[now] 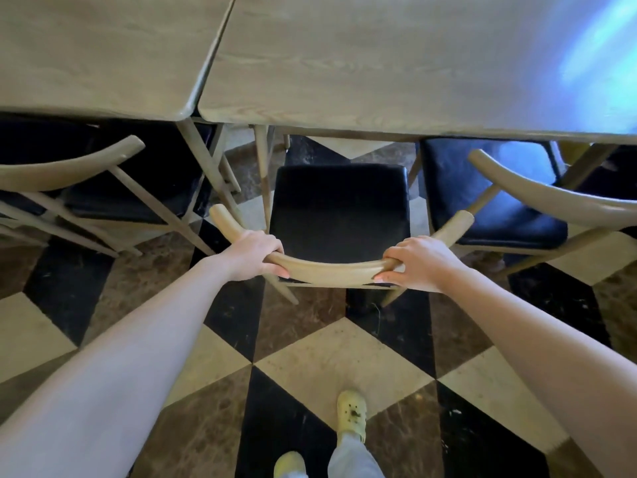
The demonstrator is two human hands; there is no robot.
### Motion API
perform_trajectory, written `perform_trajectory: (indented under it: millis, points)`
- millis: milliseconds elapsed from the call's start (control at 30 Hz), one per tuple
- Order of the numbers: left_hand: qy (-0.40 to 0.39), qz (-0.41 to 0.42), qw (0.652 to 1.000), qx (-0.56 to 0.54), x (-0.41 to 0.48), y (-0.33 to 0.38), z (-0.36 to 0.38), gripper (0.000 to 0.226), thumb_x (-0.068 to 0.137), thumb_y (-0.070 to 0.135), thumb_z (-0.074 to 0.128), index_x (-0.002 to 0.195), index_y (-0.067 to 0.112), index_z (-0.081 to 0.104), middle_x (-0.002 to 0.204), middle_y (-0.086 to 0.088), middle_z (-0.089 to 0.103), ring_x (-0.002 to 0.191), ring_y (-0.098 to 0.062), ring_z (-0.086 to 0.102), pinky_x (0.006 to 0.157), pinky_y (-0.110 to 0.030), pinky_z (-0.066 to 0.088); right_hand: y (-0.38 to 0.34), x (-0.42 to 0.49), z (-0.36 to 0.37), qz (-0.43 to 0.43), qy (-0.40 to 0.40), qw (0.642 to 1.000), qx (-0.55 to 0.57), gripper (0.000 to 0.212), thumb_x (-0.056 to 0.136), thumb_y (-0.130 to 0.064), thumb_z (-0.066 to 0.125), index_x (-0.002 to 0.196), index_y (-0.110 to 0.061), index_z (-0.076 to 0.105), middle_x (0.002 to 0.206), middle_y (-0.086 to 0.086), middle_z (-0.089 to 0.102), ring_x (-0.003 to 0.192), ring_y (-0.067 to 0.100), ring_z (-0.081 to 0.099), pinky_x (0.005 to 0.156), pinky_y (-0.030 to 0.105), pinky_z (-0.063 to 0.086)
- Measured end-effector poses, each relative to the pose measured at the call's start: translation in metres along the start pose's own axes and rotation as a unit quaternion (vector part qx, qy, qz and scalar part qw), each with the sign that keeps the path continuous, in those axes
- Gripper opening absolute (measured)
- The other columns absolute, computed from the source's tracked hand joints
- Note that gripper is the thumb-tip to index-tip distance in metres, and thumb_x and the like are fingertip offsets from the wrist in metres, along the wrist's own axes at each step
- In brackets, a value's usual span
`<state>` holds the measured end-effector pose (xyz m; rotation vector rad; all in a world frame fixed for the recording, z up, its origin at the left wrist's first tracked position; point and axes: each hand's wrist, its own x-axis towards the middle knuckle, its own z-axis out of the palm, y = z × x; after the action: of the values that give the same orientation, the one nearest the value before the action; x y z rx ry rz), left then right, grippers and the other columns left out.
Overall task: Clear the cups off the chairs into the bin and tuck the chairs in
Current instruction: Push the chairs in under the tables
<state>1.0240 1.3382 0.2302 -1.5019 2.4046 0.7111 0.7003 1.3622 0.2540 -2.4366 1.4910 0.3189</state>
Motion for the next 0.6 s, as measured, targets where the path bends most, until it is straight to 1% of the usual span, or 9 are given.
perform_trajectory:
  millis: [100, 267, 367, 500, 600]
  points:
    - [-0.001, -0.004, 1.0, -0.01, 0.023, -0.006, -0.012, 0.037, 0.084, 0.053, 0.059, 0.105, 0.023, 0.06, 0.1, 0.005, 0.058, 0.096, -0.016, 0.049, 0.088, -0.032, 0.035, 0.019, 0.024, -0.01, -0.011, 0.0, 1.0, -0.019, 0.056, 0.084, -0.07, 0.043, 0.117, -0.028, 0.061, 0.107, -0.007, 0.066, 0.099, 0.015, 0.061, 0.078, 0.026, 0.047]
    - [0.002, -0.014, 1.0, -0.022, 0.057, -0.011, -0.029, 0.033, 0.083, 0.054, 0.06, 0.1, 0.026, 0.059, 0.097, 0.007, 0.056, 0.095, -0.015, 0.048, 0.087, -0.031, 0.035, 0.046, 0.055, -0.023, -0.017, 0.005, 1.0, -0.019, 0.056, 0.084, -0.07, 0.044, 0.116, -0.028, 0.062, 0.106, -0.006, 0.066, 0.1, 0.017, 0.06, 0.08, 0.029, 0.048]
    - [0.007, -0.025, 0.999, -0.03, 0.075, -0.015, -0.037, 0.031, 0.082, 0.054, 0.06, 0.098, 0.028, 0.059, 0.096, 0.007, 0.056, 0.095, -0.015, 0.047, 0.089, -0.034, 0.039, 0.062, 0.072, -0.027, -0.02, 0.006, 1.0, -0.013, 0.055, 0.083, -0.069, 0.045, 0.116, -0.028, 0.062, 0.105, -0.006, 0.066, 0.099, 0.016, 0.06, 0.081, 0.029, 0.049]
    - [0.003, -0.014, 1.0, -0.025, 0.1, -0.019, -0.045, 0.03, 0.081, 0.058, 0.059, 0.092, 0.03, 0.057, 0.092, 0.009, 0.056, 0.092, -0.015, 0.05, 0.095, -0.038, 0.039, 0.083, 0.087, -0.028, -0.005, 0.005, 1.0, 0.014, 0.054, 0.082, -0.07, 0.047, 0.114, -0.029, 0.063, 0.104, -0.007, 0.066, 0.096, 0.015, 0.06, 0.077, 0.028, 0.046]
    - [0.008, -0.005, 1.0, -0.014, 0.113, -0.02, -0.054, 0.032, 0.081, 0.058, 0.059, 0.093, 0.028, 0.058, 0.092, 0.008, 0.057, 0.092, -0.015, 0.052, 0.093, -0.035, 0.037, 0.09, 0.097, -0.026, 0.006, 0.006, 1.0, 0.026, 0.053, 0.082, -0.069, 0.048, 0.114, -0.03, 0.063, 0.105, -0.007, 0.066, 0.097, 0.016, 0.06, 0.077, 0.029, 0.046]
